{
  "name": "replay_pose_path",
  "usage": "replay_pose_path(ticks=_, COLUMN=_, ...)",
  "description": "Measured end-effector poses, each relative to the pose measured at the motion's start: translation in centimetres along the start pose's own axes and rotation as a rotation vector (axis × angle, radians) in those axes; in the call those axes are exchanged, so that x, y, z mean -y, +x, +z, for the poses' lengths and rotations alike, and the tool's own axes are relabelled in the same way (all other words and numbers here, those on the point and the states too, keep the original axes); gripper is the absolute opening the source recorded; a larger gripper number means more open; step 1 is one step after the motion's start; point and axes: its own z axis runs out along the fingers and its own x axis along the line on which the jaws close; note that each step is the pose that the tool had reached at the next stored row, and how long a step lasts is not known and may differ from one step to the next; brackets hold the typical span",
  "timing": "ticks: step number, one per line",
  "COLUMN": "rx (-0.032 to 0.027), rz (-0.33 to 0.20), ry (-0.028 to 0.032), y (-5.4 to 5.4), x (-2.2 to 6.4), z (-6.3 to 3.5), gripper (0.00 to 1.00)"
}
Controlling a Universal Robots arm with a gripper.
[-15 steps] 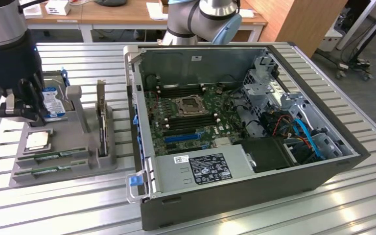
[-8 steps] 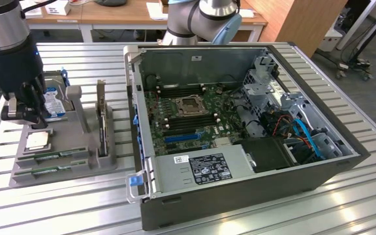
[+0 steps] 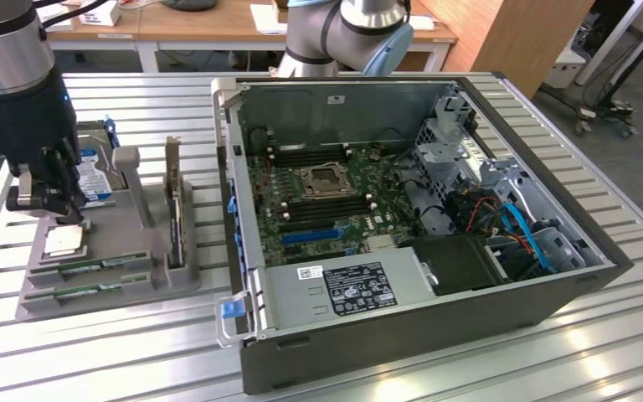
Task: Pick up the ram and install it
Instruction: 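Pick up the ram and move it above insertion slot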
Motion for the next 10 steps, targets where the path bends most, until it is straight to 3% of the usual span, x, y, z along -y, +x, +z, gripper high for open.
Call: replay_pose_path(ticks=10, rx=-0.0002, rz=0.0, ry=-0.0002, y=0.02, x=0.03, z=0.62, gripper=0.31)
